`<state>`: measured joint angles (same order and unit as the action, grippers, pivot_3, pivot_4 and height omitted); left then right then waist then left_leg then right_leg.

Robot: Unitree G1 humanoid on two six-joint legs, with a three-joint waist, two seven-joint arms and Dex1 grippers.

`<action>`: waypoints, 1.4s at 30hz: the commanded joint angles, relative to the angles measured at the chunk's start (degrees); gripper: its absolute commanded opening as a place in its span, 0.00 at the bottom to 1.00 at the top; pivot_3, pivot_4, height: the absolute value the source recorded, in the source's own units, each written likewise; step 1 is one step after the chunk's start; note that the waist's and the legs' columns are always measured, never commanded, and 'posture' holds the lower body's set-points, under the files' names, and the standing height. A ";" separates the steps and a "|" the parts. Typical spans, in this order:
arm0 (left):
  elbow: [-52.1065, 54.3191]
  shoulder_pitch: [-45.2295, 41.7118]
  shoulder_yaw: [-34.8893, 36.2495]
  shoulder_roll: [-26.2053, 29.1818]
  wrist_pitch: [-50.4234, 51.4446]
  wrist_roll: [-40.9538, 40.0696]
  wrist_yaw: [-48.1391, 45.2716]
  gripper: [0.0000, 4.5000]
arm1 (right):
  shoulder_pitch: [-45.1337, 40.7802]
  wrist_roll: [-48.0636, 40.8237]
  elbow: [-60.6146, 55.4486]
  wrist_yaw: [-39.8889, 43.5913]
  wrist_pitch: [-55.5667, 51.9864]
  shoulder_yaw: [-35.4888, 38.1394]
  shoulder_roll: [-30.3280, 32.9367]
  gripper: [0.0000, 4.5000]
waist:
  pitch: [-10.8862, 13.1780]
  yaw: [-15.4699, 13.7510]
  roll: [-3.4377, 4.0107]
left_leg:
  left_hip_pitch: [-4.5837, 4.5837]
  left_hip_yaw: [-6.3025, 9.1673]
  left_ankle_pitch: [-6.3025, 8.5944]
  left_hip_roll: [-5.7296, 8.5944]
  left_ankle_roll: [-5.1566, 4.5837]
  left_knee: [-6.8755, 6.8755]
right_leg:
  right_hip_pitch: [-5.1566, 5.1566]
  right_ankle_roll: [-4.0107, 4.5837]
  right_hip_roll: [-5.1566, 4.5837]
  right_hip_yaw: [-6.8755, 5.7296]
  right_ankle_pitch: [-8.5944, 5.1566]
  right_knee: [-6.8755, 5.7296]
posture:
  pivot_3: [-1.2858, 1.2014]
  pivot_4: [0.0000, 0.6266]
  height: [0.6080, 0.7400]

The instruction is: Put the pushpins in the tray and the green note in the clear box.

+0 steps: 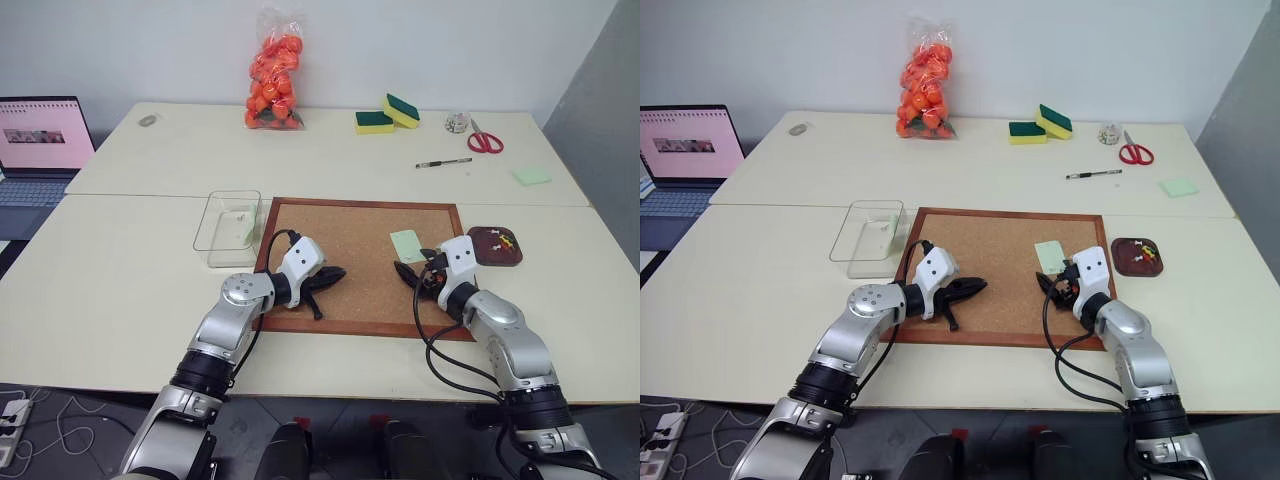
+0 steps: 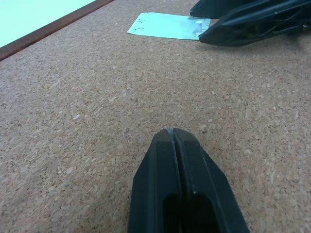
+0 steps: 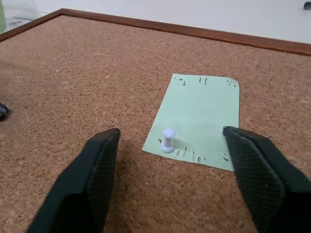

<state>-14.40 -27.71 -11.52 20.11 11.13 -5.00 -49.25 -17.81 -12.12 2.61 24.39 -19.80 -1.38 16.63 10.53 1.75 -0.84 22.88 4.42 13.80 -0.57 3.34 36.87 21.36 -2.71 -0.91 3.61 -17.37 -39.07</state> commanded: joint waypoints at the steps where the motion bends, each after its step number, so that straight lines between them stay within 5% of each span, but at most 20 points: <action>1: -0.16 1.16 -1.54 -0.08 0.89 0.87 -0.18 0.00 | -1.40 0.80 0.09 -0.37 1.97 0.43 -0.42 0.55 | 0.00 0.00 0.00 | 0.00 0.00 0.00 0.00 0.00 0.00 | 0.00 0.00 0.00 0.00 0.00 0.00 | 0.52 0.24 1.00; 14: 0.21 1.37 -1.61 0.06 1.07 0.87 -0.26 0.00 | -1.73 1.70 1.04 -0.29 2.51 0.64 -1.24 0.02 | 0.00 0.01 0.00 | 0.00 0.00 0.00 0.00 0.00 0.00 | 0.00 0.00 0.00 0.00 0.00 0.00 | 0.52 0.24 1.00; 42: -0.19 1.03 -1.74 -0.02 1.21 0.82 -0.58 0.00 | -4.25 -0.72 -8.23 -2.65 -2.34 3.82 -1.30 0.02 | 0.00 0.06 0.00 | 0.01 0.01 0.00 -0.01 0.00 -0.02 | 0.02 0.00 0.00 -0.01 0.00 0.00 | 0.52 0.24 1.00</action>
<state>-13.76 -27.60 -11.69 20.10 11.88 -5.01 -49.31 -21.77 -12.22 -3.36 21.95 -22.14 1.53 15.20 10.53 1.81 -0.84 22.89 4.43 13.80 -0.58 3.34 36.85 21.39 -2.71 -0.90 3.59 -17.37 -39.07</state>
